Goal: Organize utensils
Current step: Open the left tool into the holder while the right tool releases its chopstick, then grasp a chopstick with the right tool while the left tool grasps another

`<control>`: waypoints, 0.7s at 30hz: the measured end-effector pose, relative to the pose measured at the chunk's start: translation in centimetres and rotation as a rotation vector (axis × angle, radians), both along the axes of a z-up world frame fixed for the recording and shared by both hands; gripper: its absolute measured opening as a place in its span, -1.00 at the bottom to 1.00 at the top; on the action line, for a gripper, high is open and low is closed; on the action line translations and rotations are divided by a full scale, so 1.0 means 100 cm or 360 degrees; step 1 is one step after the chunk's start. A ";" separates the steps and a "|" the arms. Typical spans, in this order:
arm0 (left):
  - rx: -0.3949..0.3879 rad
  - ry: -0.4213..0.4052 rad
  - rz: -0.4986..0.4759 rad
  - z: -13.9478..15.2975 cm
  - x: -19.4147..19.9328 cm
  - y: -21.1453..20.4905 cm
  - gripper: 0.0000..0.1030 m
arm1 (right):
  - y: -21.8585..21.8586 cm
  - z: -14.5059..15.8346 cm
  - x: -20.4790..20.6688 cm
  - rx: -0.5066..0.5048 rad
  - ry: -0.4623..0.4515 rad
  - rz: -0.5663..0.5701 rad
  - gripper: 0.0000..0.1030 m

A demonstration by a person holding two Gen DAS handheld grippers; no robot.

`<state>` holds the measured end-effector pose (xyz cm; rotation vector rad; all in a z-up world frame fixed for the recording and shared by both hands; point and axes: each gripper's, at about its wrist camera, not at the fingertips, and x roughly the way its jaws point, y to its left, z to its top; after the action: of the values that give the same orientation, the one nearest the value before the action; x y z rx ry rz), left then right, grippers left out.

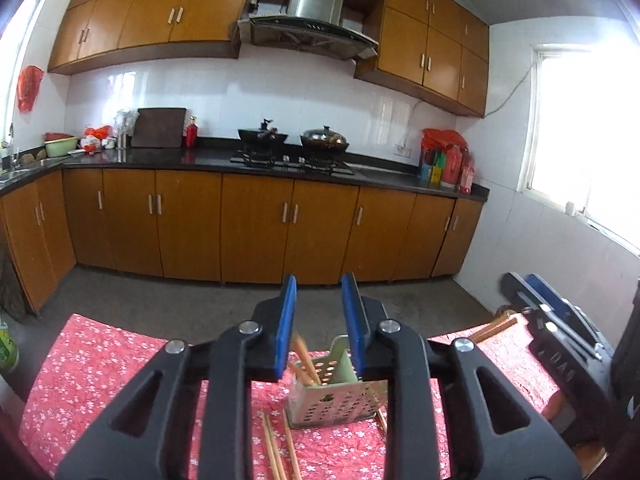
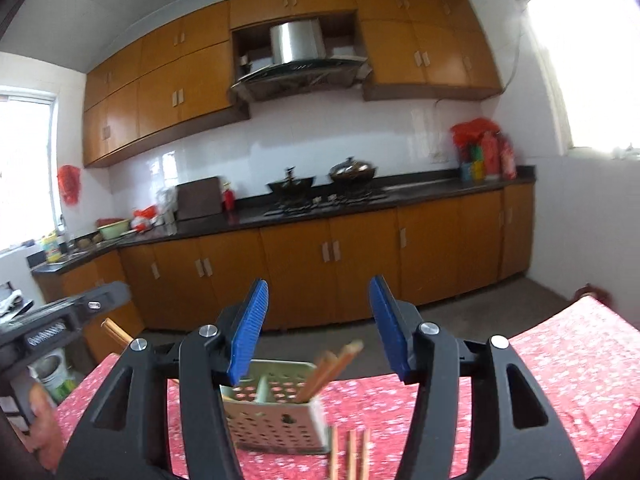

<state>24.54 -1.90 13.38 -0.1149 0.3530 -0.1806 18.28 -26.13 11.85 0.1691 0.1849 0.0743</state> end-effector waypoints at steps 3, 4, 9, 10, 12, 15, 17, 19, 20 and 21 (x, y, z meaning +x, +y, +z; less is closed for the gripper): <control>-0.0023 -0.0025 0.0032 0.008 -0.022 0.013 -0.35 | -0.018 0.003 -0.012 0.0039 0.0021 -0.0051 0.04; -0.0023 -0.0030 0.0044 0.009 -0.030 0.017 -0.29 | -0.025 0.002 -0.016 0.0045 0.0029 -0.0089 0.04; 0.0023 0.0012 0.0139 -0.011 -0.074 0.043 -0.06 | -0.059 -0.029 -0.037 0.0008 0.0204 -0.0199 0.04; 0.0039 0.0042 0.0152 -0.020 -0.079 0.048 -0.05 | -0.062 -0.039 -0.037 -0.0011 0.0264 -0.0201 0.04; 0.0102 0.0121 0.0195 -0.046 -0.087 0.057 -0.05 | -0.066 -0.066 -0.037 -0.0042 0.0409 -0.0194 -0.04; 0.0149 0.0289 0.0230 -0.089 -0.088 0.065 -0.05 | -0.067 -0.107 -0.033 -0.0038 0.0649 -0.0121 -0.46; 0.0156 0.0408 0.0233 -0.118 -0.089 0.069 -0.05 | -0.058 -0.137 -0.032 0.0009 0.0809 -0.0012 -0.66; 0.0132 0.0496 0.0210 -0.137 -0.088 0.070 -0.05 | -0.046 -0.153 -0.033 0.0026 0.0884 0.0058 -0.66; 0.0118 0.0545 0.0194 -0.148 -0.088 0.068 -0.05 | -0.037 -0.161 -0.033 0.0022 0.0921 0.0112 -0.66; 0.0114 0.0571 0.0184 -0.155 -0.089 0.065 -0.05 | -0.033 -0.165 -0.033 0.0012 0.0940 0.0137 -0.66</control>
<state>15.62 4.58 -2.15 -0.0967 0.7079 -0.0312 14.96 -29.44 -4.67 0.1873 0.7814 0.1097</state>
